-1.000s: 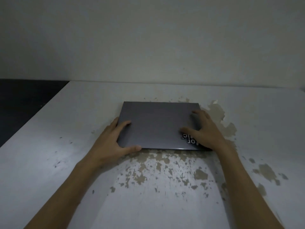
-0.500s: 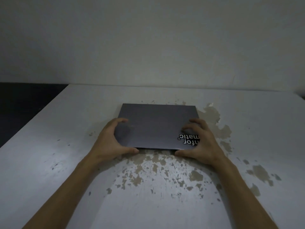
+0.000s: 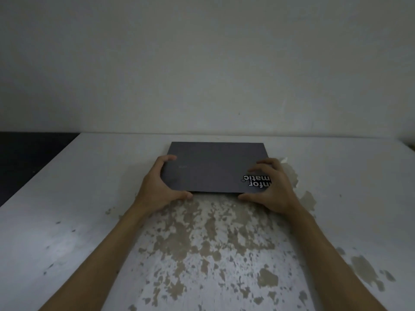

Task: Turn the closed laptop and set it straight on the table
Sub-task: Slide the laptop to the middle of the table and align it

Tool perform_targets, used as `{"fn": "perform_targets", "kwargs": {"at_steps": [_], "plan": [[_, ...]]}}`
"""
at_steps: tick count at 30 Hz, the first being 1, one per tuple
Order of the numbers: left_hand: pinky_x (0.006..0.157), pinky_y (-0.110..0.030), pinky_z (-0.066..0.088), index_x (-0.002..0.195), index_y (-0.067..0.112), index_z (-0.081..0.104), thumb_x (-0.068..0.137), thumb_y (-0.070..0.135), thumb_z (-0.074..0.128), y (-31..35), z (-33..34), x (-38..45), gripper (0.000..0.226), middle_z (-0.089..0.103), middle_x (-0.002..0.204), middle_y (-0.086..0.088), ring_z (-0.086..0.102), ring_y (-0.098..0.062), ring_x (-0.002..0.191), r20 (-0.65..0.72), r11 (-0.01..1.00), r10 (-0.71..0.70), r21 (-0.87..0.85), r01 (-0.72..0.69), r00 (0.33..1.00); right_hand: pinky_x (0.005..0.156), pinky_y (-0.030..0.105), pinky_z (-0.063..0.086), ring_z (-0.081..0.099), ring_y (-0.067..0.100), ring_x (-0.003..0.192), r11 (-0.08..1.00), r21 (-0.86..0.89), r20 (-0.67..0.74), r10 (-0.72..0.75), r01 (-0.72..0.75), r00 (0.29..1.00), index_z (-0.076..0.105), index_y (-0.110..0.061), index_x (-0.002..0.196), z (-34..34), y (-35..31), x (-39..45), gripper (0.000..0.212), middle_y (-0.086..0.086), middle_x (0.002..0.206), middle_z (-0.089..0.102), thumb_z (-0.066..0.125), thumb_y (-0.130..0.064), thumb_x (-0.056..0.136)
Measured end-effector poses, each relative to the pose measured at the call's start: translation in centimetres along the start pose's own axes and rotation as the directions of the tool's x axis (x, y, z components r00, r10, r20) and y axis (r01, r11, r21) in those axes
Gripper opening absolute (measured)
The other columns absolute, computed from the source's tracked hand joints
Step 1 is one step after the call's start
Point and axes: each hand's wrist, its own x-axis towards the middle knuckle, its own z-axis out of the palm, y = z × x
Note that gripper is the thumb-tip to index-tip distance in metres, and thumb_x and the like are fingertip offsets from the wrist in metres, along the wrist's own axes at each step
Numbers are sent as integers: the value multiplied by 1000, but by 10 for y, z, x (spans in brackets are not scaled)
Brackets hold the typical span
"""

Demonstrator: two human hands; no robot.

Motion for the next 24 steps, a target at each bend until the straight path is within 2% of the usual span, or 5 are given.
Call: {"fn": "perform_targets", "kwargs": {"at_steps": [4,9,15,21,24], "plan": [[90,-10,42,134,34,48,49,34,101,-2,2,19,100,44,133,37,37,33,115,0,1000,17,14,-17,1000,93,0,34,51,8,114,1000,-10,-11,14,-14,1000,69,-22,110,1,10,19,77,-2,126,46,94,-55,45],[100,-17,42,132,32,50,49,38,100,-6,6,32,97,51,140,18,47,-1,130,28,997,42,57,-43,999,98,20,39,47,6,116,999,-36,-10,33,-33,999,69,-21,113,1,16,28,82,-1,130,45,92,-59,43],[83,3,38,126,28,54,54,36,99,-9,11,30,85,56,129,18,53,12,107,39,994,61,88,-64,997,100,24,34,36,3,125,996,-51,17,74,-73,997,68,-24,115,0,18,29,79,0,144,39,96,-48,46],[92,-18,47,122,29,60,61,49,92,-9,12,27,72,58,129,19,55,-1,119,77,987,40,154,-52,996,98,19,31,38,2,119,992,-83,69,105,-99,992,66,-21,120,-4,14,30,78,-10,133,38,96,-45,52],[107,-25,40,122,23,63,65,41,92,-8,13,24,66,45,137,26,35,1,138,89,987,44,149,-57,995,99,16,29,37,1,119,988,-107,97,124,-114,988,65,-20,124,-8,12,30,79,-11,135,38,95,-44,55]]}}
